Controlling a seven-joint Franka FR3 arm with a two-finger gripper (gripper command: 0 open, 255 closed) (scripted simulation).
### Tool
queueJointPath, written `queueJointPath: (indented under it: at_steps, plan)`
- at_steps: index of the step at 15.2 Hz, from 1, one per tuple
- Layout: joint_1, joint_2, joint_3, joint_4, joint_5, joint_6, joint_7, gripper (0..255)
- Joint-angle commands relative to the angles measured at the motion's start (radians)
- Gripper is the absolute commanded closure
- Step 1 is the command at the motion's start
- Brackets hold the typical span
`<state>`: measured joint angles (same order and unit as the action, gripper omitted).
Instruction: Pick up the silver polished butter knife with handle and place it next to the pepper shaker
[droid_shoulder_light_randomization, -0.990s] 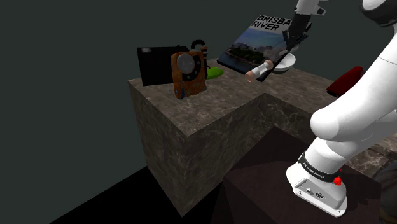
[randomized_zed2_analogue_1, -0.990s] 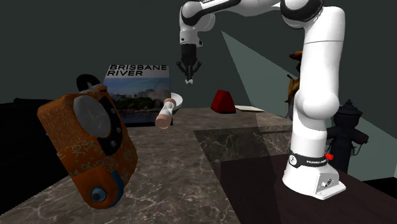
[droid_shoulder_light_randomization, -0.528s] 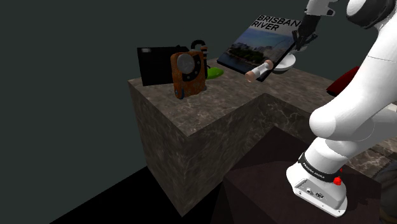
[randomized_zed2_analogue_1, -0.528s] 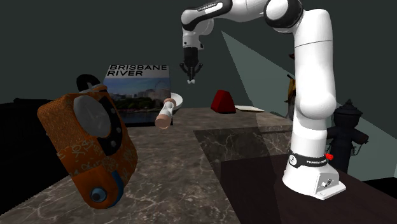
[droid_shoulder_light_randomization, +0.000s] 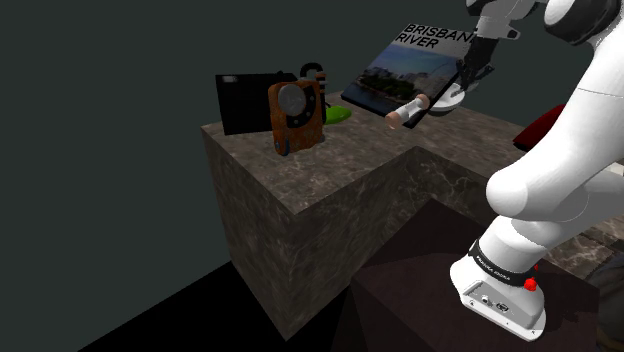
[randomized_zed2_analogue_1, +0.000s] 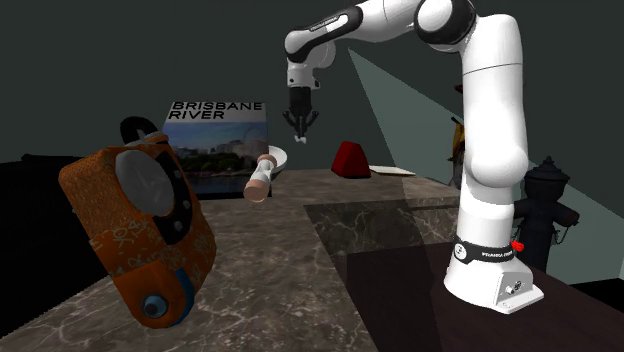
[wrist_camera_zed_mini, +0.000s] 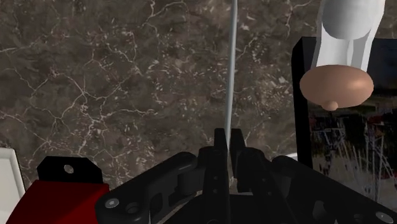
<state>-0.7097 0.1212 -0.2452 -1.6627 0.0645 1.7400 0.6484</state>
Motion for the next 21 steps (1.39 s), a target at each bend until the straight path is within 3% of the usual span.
queueJointPath:
  at_steps: [1,21]
  plan:
    - [0.0,0.001,0.0,-0.027,0.001,0.029,-0.002,255]
    - [-0.001,0.054,0.004,-0.231,0.02,0.284,-0.022,255]
